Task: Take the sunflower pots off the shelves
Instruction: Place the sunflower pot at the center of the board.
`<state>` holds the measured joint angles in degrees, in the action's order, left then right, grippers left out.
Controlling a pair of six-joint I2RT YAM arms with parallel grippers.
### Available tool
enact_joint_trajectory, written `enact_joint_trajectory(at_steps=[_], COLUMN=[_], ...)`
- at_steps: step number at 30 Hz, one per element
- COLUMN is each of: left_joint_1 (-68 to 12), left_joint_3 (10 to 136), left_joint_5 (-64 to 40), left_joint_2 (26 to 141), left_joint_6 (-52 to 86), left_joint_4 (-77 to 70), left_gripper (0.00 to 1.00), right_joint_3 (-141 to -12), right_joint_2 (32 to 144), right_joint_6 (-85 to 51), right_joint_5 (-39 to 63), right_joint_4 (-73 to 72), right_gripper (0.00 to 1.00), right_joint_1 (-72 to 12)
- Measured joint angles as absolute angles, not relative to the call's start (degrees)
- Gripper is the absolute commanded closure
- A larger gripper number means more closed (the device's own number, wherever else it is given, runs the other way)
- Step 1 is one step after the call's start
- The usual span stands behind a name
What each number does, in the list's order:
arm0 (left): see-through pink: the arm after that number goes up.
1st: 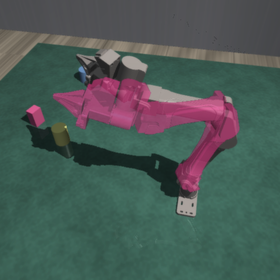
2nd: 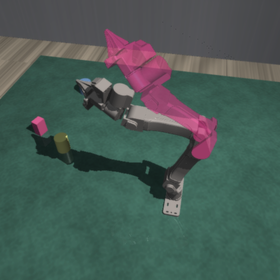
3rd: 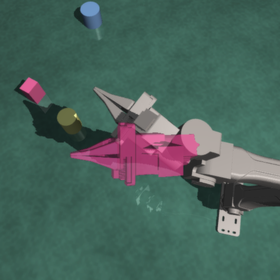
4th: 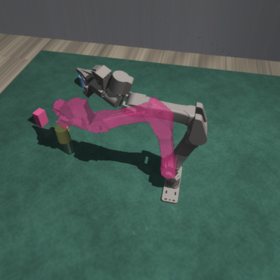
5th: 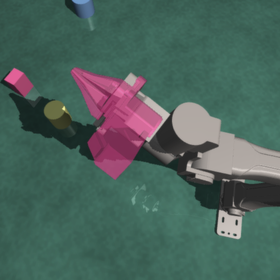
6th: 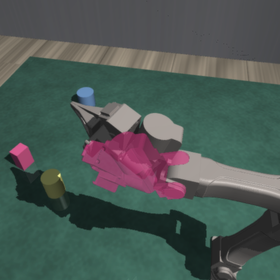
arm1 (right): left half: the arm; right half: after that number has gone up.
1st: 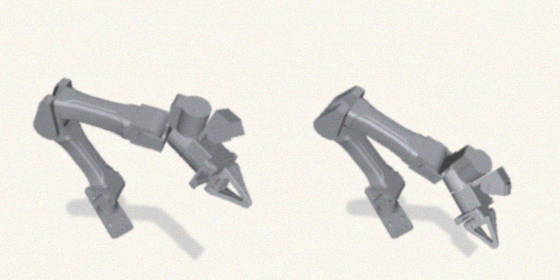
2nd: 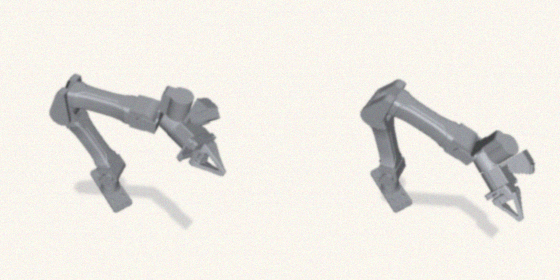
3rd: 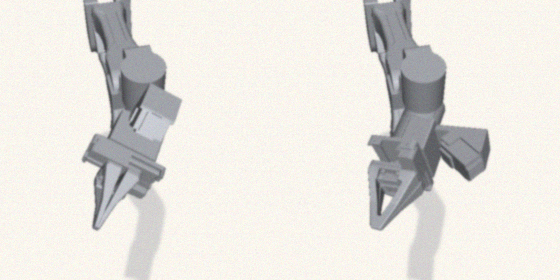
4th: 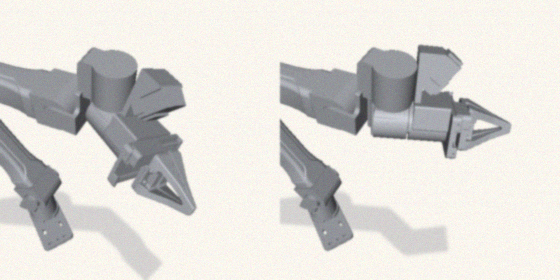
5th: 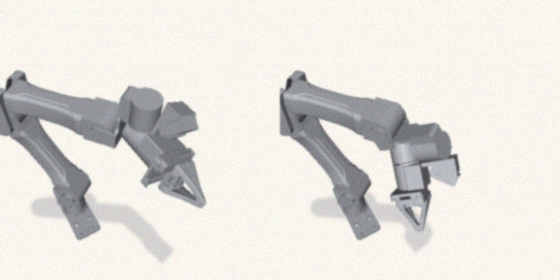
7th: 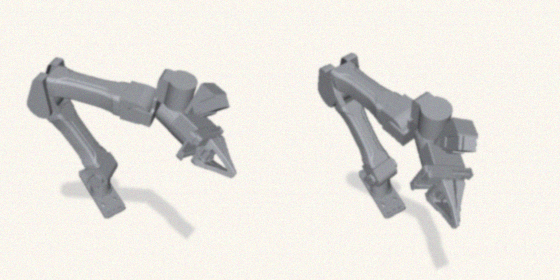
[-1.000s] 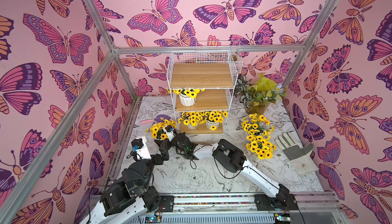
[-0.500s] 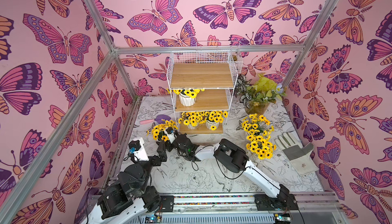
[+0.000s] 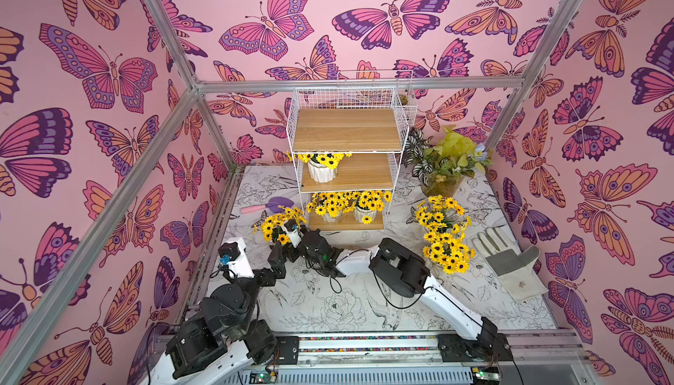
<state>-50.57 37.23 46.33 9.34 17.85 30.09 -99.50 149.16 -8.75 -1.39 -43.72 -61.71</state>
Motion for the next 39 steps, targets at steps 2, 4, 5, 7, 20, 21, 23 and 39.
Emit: enact_joint_trajectory(at_steps=[2,4,5,7,20,21,23,39], left_joint_1=[-50.57,-50.57,-50.57,-50.57,-50.57,-50.57,-50.57,-50.57], left_joint_3=[37.23,37.23,37.23,37.23,37.26,37.26,37.26,38.11], left_joint_5=[46.30,46.33,46.30,46.33,46.33,46.30,46.33,44.56], left_joint_2=[9.34,9.34,9.34,9.34,9.39,9.39,9.39,15.03], left_joint_6=[17.85,17.85,17.85,17.85,17.82,17.82,17.82,12.47], left_joint_4=[30.11,30.11,30.09,30.09,30.11,30.13,30.15,25.54], left_gripper=[0.00,0.00,0.00,0.00,0.00,0.00,0.00,0.00], right_joint_3=[-98.98,-98.65,-98.56,-98.41,-94.63,-93.08,-89.80,-59.42], right_joint_2=[148.68,148.07,147.83,147.52,144.51,143.48,141.23,114.34], right_joint_6=[-8.40,-7.79,-7.40,-6.79,-0.93,-0.84,-0.84,-1.13], right_joint_5=[-1.21,-1.13,-0.99,-0.78,-0.23,-0.19,-0.19,-5.45], right_joint_4=[-43.24,-42.04,-41.39,-40.62,-32.27,-32.27,-32.18,-31.86], right_gripper=[0.01,0.01,0.01,0.01,0.01,0.01,0.01,0.01], right_joint_1=[-61.69,-61.69,-61.69,-61.69,-61.60,-61.63,-61.65,-68.42])
